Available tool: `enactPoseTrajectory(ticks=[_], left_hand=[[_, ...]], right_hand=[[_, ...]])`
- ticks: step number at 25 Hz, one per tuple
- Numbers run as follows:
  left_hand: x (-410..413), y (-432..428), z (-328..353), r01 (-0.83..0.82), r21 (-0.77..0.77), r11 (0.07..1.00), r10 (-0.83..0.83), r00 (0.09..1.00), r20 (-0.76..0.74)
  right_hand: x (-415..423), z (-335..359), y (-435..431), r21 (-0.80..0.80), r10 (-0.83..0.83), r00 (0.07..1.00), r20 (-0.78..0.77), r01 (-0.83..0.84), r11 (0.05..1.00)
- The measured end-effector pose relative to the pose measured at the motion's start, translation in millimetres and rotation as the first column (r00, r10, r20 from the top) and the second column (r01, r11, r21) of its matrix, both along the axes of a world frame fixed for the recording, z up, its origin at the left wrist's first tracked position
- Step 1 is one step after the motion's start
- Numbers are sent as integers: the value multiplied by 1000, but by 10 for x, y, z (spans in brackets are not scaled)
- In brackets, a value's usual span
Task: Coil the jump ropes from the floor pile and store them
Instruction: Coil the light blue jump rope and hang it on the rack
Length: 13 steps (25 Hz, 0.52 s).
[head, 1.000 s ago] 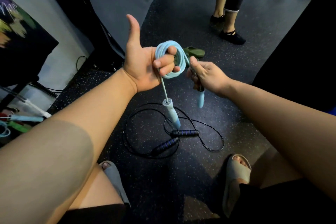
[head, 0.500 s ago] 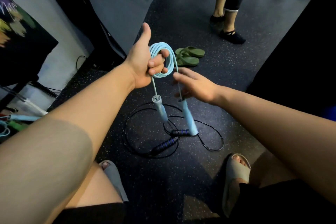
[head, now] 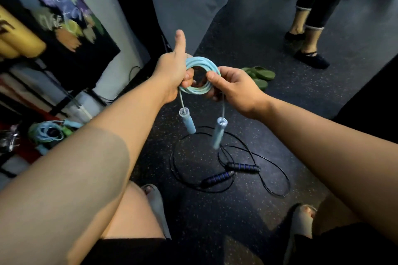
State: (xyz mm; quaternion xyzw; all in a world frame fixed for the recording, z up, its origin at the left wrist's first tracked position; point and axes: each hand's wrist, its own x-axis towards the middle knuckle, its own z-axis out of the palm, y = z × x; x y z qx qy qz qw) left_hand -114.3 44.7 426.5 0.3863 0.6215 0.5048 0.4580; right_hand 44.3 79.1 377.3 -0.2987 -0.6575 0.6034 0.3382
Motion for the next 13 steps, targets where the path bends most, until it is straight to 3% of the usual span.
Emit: enactPoseTrajectory(ticks=[7, 10, 13], left_hand=[[-1525, -618, -11, 276, -113, 955, -239, 935, 262], [-2021, -942, -320, 119, -74, 990, -95, 958, 271], [-2350, -1212, -748, -129, -66, 989, 138, 979, 153]], right_hand=[[-1369, -173, -179, -65, 130, 988, -87, -136, 989], [-1938, -384, -342, -70, 184, 978, -103, -191, 979], [-2446, -688, -502, -118, 217, 975, -50, -221, 968]])
